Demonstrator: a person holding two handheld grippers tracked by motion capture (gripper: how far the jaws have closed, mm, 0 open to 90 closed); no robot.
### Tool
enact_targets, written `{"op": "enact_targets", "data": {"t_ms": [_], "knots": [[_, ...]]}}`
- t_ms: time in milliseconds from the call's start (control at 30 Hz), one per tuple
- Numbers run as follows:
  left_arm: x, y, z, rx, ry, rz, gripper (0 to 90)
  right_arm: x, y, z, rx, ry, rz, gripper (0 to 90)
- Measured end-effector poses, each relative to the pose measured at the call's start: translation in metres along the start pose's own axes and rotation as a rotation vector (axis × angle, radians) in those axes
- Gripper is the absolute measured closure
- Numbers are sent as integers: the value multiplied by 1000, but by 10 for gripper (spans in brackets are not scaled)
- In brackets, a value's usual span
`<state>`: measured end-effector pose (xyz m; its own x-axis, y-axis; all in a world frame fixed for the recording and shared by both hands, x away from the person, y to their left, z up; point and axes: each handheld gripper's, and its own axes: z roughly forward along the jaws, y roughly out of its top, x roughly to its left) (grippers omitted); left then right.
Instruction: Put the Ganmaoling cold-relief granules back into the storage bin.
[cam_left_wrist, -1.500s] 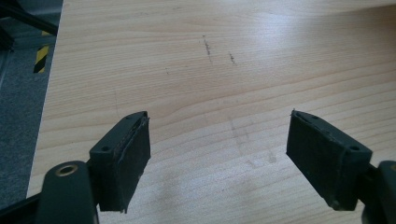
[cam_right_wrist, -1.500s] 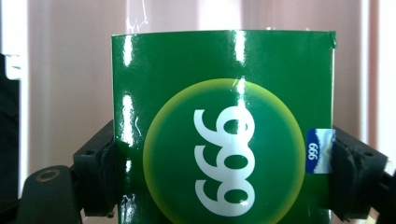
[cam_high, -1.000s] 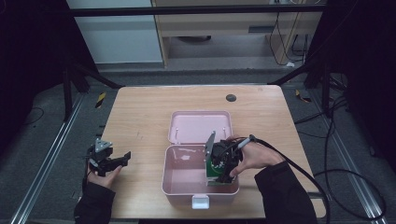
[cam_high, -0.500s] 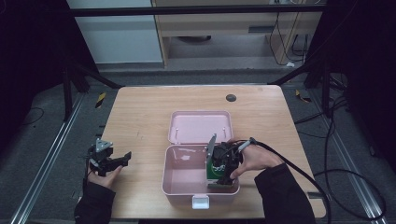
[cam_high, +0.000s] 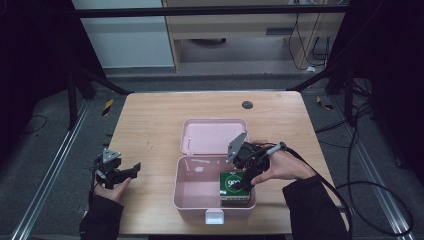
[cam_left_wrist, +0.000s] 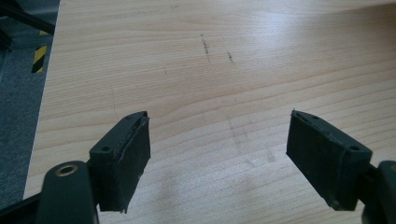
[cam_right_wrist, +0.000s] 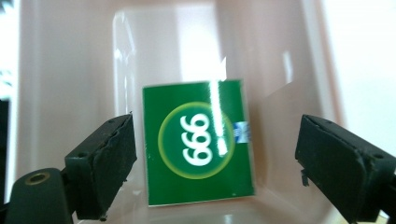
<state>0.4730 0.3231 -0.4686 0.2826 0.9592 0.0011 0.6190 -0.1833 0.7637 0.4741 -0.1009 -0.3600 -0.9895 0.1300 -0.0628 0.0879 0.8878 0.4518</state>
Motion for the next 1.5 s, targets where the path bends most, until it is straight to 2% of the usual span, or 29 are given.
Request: {"op": "enact_targets", "data": {"t_ms": [133, 167, 200, 233, 267, 300, 433, 600, 633, 667, 800, 833, 933, 967, 1000, 1033, 1200, 1267, 1400, 1500], "knots": [[0, 0, 0, -1, 0, -2, 210, -1, -4, -14, -70, -45, 29, 125], [0, 0, 0, -1, 0, -1, 211, -2, -5, -19, -84, -61, 41, 121], [0, 0, 0, -1, -1, -2, 215, -3, -9, -26, -106, -104, 66, 104], [0, 0, 0, -2, -1, -2, 217, -4, -11, -30, -117, -124, 93, 104], [0, 0, 0, -2, -2, -2, 217, -4, -11, -30, -117, -124, 93, 104], [-1, 0, 0, -3, -2, -2, 224, -6, -18, -37, -167, -165, 142, 103], [-1, 0, 0, 1, -4, -1, 231, -9, -36, -51, -302, -245, 239, 81], [-1, 0, 0, 2, -7, -1, 247, -13, -66, -59, -399, -365, 354, 59], [-1, 0, 0, 2, -7, -1, 249, -13, -66, -59, -399, -365, 354, 59], [-1, 0, 0, 2, -8, 0, 249, -13, -72, -60, -418, -384, 378, 60], [-2, 0, 0, 2, -11, 4, 267, -14, -98, -57, -486, -439, 480, 53], [-2, 0, 0, 3, -13, 4, 277, -14, -112, -52, -511, -466, 524, 51], [-3, -1, 0, 5, -15, 8, 304, -14, -131, -42, -523, -499, 593, 53], [-3, -1, 0, 6, -16, 11, 304, -14, -131, -42, -523, -499, 593, 53], [-3, -1, 1, 7, -16, 12, 317, -15, -143, -33, -530, -513, 635, 53], [-3, -1, 0, 7, -15, 14, 322, -15, -149, -28, -530, -522, 654, 54], [-3, -1, 0, 6, -13, 15, 354, -18, -174, -10, -494, -569, 737, 56], [-3, -1, 0, 5, -11, 14, 354, -19, -179, -8, -481, -579, 746, 55], [-3, -2, 0, 6, -6, 14, 334, -19, -197, 4, -462, -605, 814, 57], [-4, -3, 2, 11, 7, 25, 312, -21, -206, 9, -450, -621, 843, 57]]}}
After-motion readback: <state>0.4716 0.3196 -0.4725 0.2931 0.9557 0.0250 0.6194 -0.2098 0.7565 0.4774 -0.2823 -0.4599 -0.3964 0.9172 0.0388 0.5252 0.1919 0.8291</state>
